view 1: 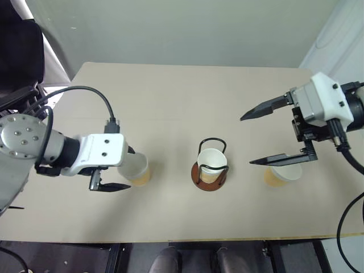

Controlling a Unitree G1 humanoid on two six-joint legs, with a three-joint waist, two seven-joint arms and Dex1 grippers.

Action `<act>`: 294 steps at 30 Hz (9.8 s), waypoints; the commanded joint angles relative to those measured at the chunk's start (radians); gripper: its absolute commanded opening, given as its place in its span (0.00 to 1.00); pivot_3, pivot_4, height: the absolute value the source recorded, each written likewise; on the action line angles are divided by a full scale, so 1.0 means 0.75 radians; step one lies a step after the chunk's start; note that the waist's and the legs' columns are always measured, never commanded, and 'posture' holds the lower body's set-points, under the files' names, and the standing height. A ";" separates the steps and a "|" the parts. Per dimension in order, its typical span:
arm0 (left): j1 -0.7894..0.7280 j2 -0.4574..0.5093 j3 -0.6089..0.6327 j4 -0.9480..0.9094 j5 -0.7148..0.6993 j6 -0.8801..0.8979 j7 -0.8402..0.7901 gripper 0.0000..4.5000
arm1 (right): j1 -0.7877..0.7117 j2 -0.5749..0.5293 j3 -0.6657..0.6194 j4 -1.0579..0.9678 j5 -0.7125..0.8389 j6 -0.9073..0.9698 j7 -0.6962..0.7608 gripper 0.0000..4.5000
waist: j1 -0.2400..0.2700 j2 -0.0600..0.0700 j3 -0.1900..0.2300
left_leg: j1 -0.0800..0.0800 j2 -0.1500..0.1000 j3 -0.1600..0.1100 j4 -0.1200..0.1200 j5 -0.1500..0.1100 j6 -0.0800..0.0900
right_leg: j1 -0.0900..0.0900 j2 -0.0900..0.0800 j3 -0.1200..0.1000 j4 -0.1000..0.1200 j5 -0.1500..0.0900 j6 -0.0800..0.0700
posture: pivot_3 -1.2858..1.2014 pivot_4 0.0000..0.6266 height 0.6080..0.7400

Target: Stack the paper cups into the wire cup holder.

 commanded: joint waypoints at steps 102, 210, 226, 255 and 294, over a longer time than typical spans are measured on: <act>-1.390 -0.815 -0.989 0.800 -0.192 -0.345 -0.361 0.01 | 0.497 -0.192 -0.285 -0.202 0.070 0.066 -0.304 1.00 | 0.015 -0.005 -0.001 | -0.002 0.000 0.001 0.005 0.000 0.000 | -0.003 -0.001 0.000 0.012 -0.002 0.000 | 0.52 0.24 1.00; -0.643 -0.464 -0.158 0.412 -0.340 0.215 -0.007 1.00 | 0.645 -0.277 -0.040 0.075 -0.543 -0.394 -0.106 0.01 | 0.013 -0.004 0.000 | -0.003 -0.001 0.001 0.023 -0.003 0.005 | 0.001 -0.001 0.001 0.016 0.000 0.006 | 0.52 0.24 1.00; -0.613 -0.476 -0.183 0.526 -0.302 0.135 -0.044 1.00 | 0.051 -0.181 0.103 -0.197 -0.345 -0.192 -0.037 0.01 | 0.012 -0.003 0.000 | -0.003 -0.001 0.000 0.021 -0.003 0.004 | 0.001 -0.001 0.000 0.014 0.000 0.005 | 0.52 0.24 1.00; -0.576 -0.514 -0.196 0.467 -0.265 0.081 -0.051 1.00 | -0.027 0.014 0.365 -0.154 -0.499 -0.254 0.023 0.01 | 0.011 -0.003 0.000 | -0.003 -0.001 -0.001 0.021 -0.003 0.004 | 0.000 -0.001 0.000 0.015 -0.001 0.004 | 0.52 0.24 1.00; -0.438 -0.523 -0.055 0.406 -0.336 0.223 0.170 1.00 | 0.244 0.263 -0.152 0.298 -0.471 0.018 -0.614 1.00 | 0.015 -0.003 0.000 | -0.003 -0.001 0.000 0.019 -0.002 0.002 | 0.000 -0.001 0.001 0.014 -0.001 0.004 | 0.52 0.24 1.00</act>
